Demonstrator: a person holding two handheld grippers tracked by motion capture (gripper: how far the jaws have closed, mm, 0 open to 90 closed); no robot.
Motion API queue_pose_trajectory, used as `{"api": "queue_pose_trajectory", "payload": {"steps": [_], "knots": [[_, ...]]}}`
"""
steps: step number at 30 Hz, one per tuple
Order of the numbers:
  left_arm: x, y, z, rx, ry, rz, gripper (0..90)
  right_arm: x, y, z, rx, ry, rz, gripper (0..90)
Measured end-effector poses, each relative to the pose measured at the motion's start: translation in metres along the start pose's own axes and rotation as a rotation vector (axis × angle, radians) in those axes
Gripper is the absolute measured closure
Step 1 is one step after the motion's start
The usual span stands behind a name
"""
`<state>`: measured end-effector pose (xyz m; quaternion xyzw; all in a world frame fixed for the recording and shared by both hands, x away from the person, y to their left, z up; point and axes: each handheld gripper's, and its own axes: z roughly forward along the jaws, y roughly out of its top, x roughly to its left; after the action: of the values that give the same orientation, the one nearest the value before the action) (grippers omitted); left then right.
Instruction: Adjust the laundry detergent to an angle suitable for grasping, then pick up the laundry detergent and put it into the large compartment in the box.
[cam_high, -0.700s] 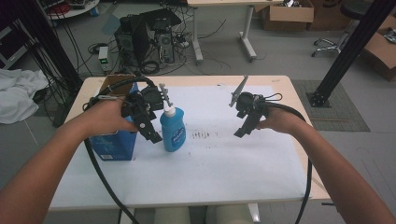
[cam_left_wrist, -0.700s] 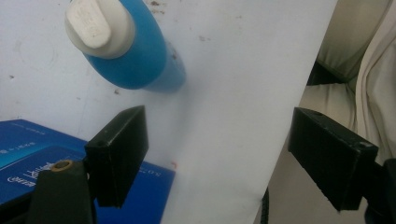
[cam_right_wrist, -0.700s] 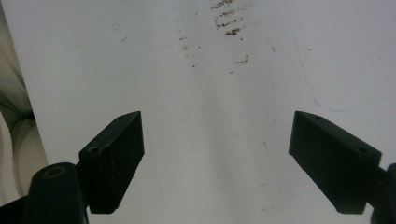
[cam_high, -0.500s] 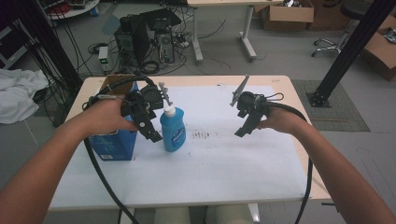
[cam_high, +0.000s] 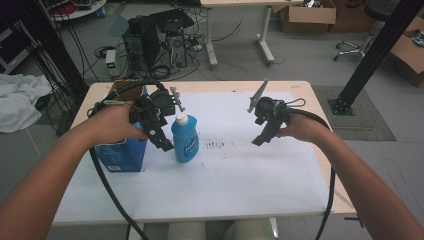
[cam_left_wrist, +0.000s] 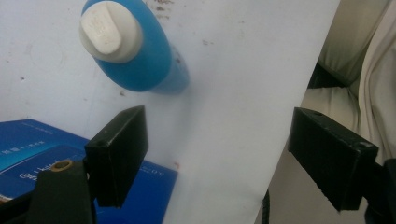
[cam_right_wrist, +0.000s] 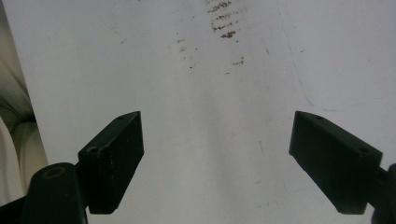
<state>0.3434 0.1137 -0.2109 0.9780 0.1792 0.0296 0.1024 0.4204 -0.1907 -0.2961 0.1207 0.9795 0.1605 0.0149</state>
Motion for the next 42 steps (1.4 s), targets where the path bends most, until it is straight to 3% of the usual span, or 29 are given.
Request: {"api": "queue_pose_trajectory", "payload": {"steps": [24, 36, 42], "knots": [[-0.004, 0.003, -0.001, 0.012, 0.010, -0.004, 20.9, 0.001, -0.002, -0.005, -0.009, -0.005, -0.007, 17.5], [-0.001, 0.006, -0.007, -0.001, 0.032, -0.055, 19.7, 0.003, -0.002, -0.006, -0.013, -0.013, -0.009, 17.2], [0.005, 0.005, -0.015, -0.011, 0.062, -0.137, 19.7, 0.003, -0.001, -0.005, -0.007, -0.011, -0.010, 17.2]]}}
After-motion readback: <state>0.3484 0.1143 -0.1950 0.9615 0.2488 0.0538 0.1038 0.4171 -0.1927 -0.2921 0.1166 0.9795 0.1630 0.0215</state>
